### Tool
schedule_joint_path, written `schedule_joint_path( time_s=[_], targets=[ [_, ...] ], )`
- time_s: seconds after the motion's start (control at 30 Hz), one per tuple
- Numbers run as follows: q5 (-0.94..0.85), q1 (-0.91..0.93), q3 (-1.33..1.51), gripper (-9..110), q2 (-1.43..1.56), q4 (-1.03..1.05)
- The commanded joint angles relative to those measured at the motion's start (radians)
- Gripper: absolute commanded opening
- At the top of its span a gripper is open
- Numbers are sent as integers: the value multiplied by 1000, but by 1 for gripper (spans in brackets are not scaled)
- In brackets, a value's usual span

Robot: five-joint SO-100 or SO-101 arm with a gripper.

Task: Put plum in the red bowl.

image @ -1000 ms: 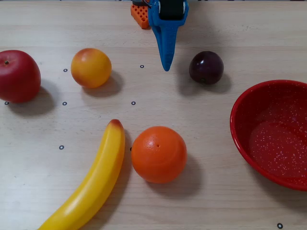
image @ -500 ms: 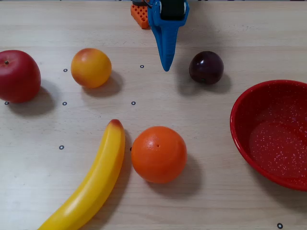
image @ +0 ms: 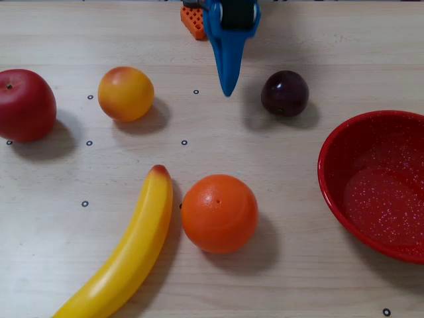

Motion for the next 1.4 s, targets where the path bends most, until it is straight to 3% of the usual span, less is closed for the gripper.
schedule_joint_path(
  time_s=[0.0, 0.5, 0.87, 1.07, 1.37],
  targets=[
    [-32, -6, -141, 0, -28, 29],
    [-121, -98, -615, 0, -206, 419],
    [-192, -244, -897, 0, -446, 617],
    [-247, -313, -904, 0, -532, 614],
    [-334, -342, -864, 20, -623, 594]
  ],
)
